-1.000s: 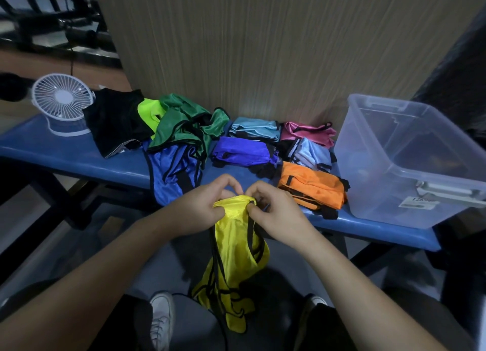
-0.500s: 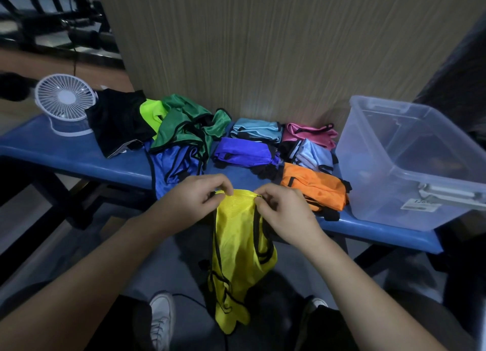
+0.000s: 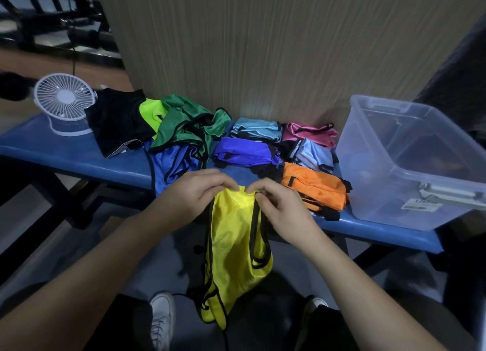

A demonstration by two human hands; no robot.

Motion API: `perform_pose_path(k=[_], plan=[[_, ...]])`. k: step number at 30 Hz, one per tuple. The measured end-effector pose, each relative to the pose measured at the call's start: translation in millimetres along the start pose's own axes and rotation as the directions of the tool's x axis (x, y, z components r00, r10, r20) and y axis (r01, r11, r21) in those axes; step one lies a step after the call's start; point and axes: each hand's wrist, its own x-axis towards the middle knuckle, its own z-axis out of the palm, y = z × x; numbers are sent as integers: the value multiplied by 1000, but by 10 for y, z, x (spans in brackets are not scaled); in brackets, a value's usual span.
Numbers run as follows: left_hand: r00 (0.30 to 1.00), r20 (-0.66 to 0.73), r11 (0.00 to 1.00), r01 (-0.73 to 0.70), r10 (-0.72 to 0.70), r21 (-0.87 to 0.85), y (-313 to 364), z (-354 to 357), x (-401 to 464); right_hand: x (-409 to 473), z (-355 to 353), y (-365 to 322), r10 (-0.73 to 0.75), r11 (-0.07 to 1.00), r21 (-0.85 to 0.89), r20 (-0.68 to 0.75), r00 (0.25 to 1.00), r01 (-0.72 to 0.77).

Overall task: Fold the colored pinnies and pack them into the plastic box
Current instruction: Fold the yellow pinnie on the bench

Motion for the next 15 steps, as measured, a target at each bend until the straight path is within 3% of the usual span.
perform_pose_path(k=[11,15], plan=[[1000,-7,1000,4,-4,23,-42,28,-2,4,14,-3,47,994,97,94,994,-56],[1000,2,1000,17,-17,9,-51,32,1,6,48,25,94,995,-52,71,993,-91]])
